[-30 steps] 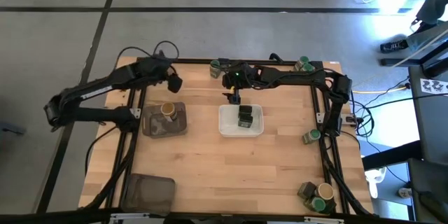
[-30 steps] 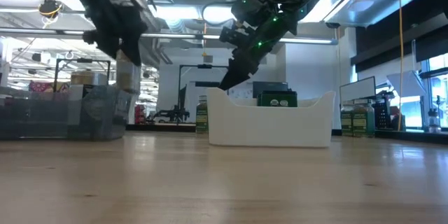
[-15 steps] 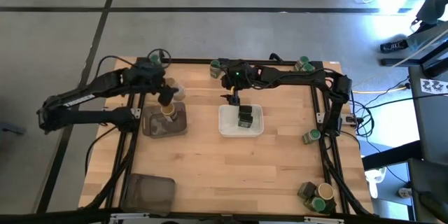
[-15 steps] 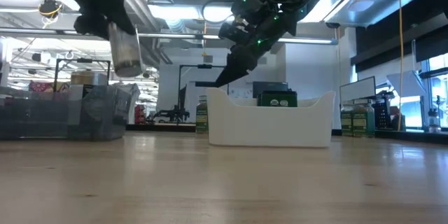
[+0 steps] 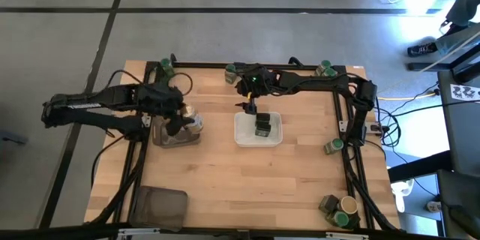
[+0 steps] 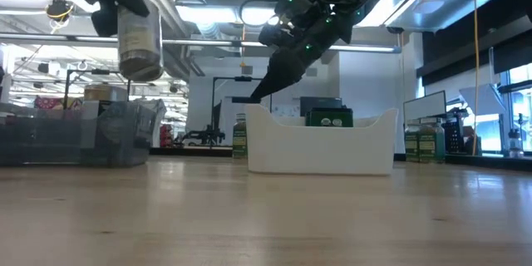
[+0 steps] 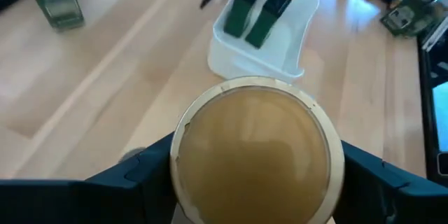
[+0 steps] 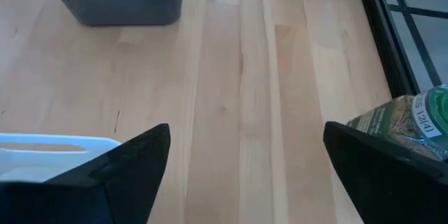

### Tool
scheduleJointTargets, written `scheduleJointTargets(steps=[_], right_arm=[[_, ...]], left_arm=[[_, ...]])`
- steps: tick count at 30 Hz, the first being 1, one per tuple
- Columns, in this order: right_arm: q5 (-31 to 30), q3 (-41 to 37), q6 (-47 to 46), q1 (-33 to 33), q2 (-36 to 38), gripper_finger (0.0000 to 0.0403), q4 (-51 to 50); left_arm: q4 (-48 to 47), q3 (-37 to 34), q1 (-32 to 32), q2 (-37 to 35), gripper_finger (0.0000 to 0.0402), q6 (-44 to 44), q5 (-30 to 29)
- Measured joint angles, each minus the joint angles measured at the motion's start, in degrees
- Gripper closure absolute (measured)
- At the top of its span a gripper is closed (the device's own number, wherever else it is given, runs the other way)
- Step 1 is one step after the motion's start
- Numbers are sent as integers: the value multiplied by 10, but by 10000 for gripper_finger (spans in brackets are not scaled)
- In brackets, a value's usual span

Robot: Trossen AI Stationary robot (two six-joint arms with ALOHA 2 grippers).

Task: Sort spices by type
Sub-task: Put the gold seasoning bottle into the top black bin

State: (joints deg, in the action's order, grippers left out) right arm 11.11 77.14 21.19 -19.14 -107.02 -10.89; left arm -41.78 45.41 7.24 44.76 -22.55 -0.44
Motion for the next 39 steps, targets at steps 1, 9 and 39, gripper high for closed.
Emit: scheduleJointTargets(steps=[1,9,39], right_arm=[[0,0,-1,0,0,27,0],[0,0,-10,0,0,27,0],[1,0,-14,0,0,27,3]], left_arm=[[-3,-2,-9,1,129,-6,-12],[3,-43,-43,3,129,-12,-99],[-92,-81,-42,-34,130,-104,-132]])
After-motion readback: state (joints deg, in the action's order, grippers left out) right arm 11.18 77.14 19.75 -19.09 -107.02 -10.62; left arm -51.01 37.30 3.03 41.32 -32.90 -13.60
